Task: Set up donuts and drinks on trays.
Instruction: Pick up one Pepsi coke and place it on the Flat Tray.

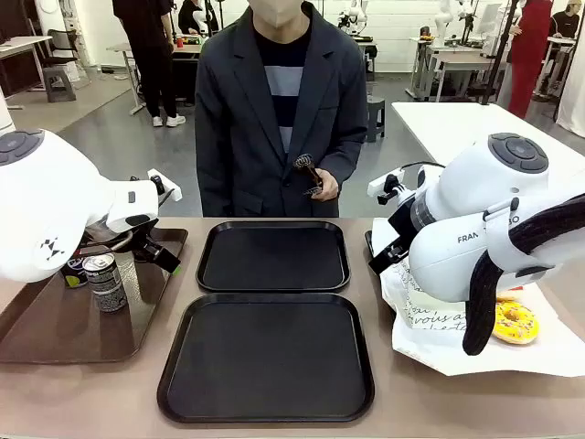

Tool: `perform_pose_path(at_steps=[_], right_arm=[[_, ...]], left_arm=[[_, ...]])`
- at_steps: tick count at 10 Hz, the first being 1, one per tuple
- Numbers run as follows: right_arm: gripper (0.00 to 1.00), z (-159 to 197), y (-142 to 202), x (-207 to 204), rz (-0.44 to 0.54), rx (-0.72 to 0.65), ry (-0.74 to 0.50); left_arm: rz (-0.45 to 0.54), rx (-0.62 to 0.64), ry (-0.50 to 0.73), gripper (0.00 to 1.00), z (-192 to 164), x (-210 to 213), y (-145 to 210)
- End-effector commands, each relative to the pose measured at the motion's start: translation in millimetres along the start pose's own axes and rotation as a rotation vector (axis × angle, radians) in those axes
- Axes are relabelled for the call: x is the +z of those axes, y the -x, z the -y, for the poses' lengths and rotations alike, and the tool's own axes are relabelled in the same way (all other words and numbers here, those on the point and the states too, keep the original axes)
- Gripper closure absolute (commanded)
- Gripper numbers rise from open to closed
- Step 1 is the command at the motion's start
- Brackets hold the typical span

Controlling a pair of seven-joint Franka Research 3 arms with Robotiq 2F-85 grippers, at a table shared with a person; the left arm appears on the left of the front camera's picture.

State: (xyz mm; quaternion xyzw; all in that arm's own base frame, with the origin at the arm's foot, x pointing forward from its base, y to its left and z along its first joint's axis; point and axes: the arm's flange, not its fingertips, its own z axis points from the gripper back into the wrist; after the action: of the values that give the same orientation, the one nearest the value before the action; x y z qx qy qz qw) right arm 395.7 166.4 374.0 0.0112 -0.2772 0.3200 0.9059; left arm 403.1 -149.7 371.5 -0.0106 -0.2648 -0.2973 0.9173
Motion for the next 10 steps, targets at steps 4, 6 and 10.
perform_pose_path(at_steps=[4, 6, 10], right_arm=[[0.00, 0.0, 0.0, 0.0, 0.000, 0.000, 0.000], [0.00, 0.0, 0.0, 0.0, 0.000, 0.000, 0.000], [0.00, 0.0, 0.0, 0.0, 0.000, 0.000, 0.000]], left_arm=[[0.000, 0.000, 0.000, 0.00, 0.1, 0.0, 0.0], [0.000, 0.000, 0.000, 0.00, 0.1, 0.0, 0.0], [0.000, 0.000, 0.000, 0.00, 0.1, 0.0, 0.0]])
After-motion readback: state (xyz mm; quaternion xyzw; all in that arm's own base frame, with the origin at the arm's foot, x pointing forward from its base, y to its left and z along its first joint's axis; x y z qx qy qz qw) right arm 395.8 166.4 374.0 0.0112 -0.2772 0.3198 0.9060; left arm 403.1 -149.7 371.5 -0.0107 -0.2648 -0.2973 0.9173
